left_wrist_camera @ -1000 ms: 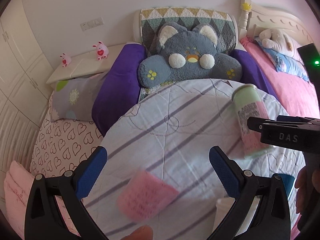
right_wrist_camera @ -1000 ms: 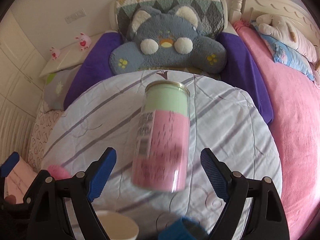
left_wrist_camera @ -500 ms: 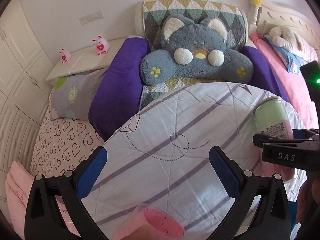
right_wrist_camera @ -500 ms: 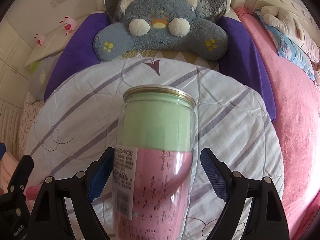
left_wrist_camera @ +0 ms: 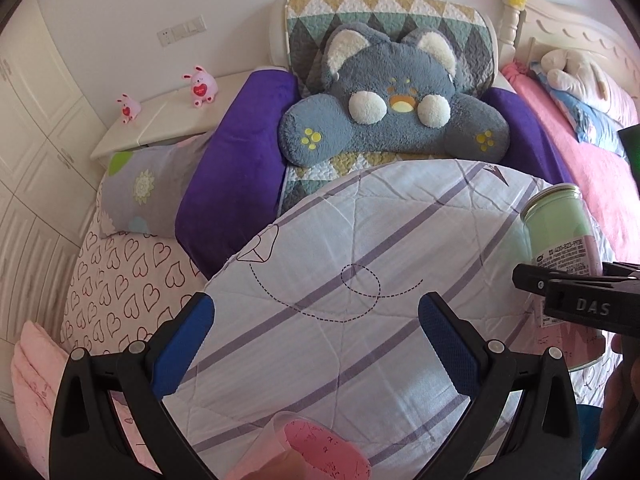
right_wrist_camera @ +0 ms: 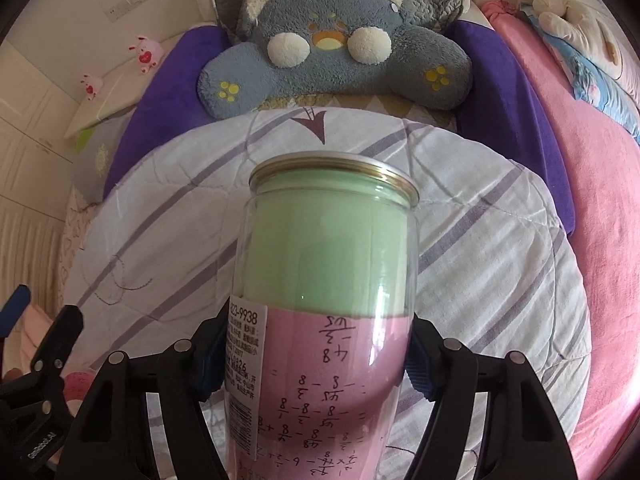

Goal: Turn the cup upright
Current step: 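Carry the held canister with the right gripper toward the white paper cup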

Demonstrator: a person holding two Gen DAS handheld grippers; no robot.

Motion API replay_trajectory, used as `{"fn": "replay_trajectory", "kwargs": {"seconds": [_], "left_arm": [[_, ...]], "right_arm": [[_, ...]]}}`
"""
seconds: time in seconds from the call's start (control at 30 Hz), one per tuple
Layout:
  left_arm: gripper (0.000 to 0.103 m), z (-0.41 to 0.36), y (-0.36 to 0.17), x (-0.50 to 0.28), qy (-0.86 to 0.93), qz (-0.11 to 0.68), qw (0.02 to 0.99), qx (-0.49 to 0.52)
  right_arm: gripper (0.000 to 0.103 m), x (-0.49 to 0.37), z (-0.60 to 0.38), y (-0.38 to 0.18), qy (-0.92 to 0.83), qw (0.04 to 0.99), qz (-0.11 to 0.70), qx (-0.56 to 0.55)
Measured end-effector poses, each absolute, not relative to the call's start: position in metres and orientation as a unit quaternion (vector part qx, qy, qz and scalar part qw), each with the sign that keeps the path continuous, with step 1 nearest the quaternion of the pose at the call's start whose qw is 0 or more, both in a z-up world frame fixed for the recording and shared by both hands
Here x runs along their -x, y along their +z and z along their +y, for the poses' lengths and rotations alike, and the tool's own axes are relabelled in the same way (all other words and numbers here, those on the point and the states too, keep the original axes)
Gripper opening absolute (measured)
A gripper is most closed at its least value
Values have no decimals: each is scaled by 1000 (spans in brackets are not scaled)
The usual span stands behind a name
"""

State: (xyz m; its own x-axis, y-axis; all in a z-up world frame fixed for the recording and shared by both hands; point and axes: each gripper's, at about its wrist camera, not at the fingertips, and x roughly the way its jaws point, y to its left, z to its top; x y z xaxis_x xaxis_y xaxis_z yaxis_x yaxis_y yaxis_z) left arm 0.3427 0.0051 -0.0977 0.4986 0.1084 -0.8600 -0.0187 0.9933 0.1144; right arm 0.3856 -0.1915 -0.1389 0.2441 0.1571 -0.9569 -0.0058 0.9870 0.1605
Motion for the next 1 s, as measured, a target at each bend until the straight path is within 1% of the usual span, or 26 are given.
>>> {"fn": "replay_trajectory", "kwargs": {"seconds": [0.17, 0.37, 0.5, 0.6, 0.8, 1.0], "left_arm": [[103, 6, -93, -330, 35, 498, 865, -44], [103, 10, -64, -295, 36, 479, 876, -42], [103, 19, -42, -257, 37, 464, 884, -39], [103, 27, -32, -220, 39, 457, 888, -37], [103, 34, -35, -140, 34, 463, 885, -39], [103, 34, -48, -82, 32, 473, 880, -39]], "right_arm": [[72, -372, -190, -122, 68, 800, 592, -75], [72, -340, -181, -81, 93, 820, 560, -77], [72, -297, -175, -54, 121, 828, 541, -82], [72, -256, -173, -45, 141, 829, 534, -90], [72, -165, -168, -52, 150, 826, 536, -90], [72, -104, -164, -76, 153, 813, 552, -100]]}}
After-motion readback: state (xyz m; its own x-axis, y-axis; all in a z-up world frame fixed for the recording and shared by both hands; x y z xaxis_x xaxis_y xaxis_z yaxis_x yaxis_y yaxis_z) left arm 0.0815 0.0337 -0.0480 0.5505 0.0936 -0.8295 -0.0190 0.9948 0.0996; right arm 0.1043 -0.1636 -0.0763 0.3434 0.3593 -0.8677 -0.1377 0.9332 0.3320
